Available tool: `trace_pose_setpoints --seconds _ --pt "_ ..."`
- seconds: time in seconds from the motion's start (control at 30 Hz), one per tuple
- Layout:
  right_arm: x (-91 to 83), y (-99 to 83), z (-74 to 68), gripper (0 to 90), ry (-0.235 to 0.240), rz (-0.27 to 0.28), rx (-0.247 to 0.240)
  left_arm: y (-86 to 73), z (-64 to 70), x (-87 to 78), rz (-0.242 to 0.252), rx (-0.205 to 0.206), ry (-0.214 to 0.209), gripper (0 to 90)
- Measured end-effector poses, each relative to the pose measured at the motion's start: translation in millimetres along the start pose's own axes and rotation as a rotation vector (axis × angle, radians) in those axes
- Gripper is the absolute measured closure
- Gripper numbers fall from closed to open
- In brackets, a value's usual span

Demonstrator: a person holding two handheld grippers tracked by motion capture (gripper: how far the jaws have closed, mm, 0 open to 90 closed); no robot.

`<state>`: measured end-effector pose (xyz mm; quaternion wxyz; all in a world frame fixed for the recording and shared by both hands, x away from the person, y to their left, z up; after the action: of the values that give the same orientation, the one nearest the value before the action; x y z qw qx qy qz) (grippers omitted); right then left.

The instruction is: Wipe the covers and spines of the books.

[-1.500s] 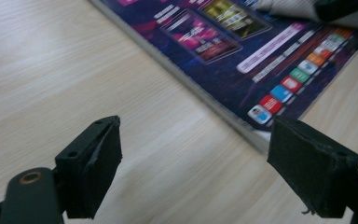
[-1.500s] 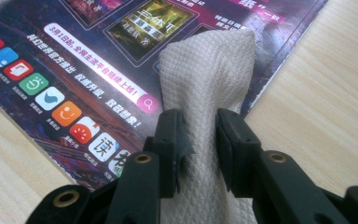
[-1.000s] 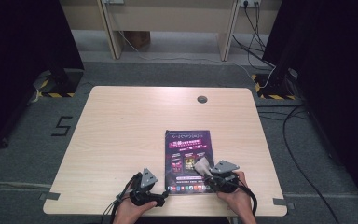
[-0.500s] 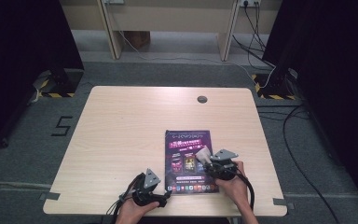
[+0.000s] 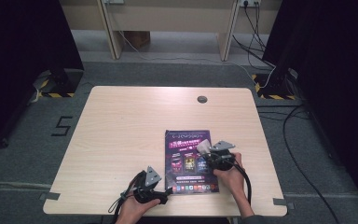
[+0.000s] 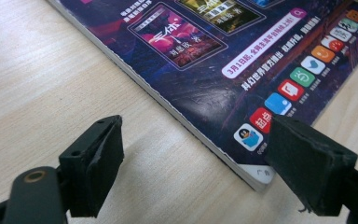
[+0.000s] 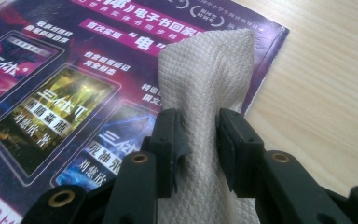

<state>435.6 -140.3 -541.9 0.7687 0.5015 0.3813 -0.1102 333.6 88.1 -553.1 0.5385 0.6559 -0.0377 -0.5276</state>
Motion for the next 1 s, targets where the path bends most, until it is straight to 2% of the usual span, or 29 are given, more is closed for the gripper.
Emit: trace_pose_setpoints --seconds 0.1,0.43,0.53,0.7,1.0 --pt "6.2 5.6 2.7 68.6 -0.006 0.0 -0.001 -0.2 0.6 0.2 0.002 0.007 0.002 18.2" --pt "27.5 23.5 16.8 67.5 -0.027 -0.017 0.054 -1.5 0.5 0.2 0.005 -0.002 0.005 18.3" --pt "37.3 31.3 23.1 68.2 -0.02 -0.027 0.092 -1.6 0.5 0.4 0.005 -0.006 0.004 18.3" --pt "51.5 45.6 30.6 68.6 -0.059 -0.051 0.089 -1.4 0.5 0.5 0.006 -0.005 0.002 18.4" --pt "70.4 63.4 40.9 69.6 -0.095 -0.08 0.112 -1.4 0.7 0.3 0.003 -0.002 0.003 18.6"
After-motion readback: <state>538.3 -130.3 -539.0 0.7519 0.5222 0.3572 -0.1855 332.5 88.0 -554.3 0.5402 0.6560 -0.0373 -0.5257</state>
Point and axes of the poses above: each handheld gripper's, and its own axes: x roughly forward along the jaws, y roughly out of its top, z roughly to its right, the point moved 6 cm from there along x, roughly forward along the jaws, and after that the axes turned 9 degrees about -y, right-handed, at the moved point
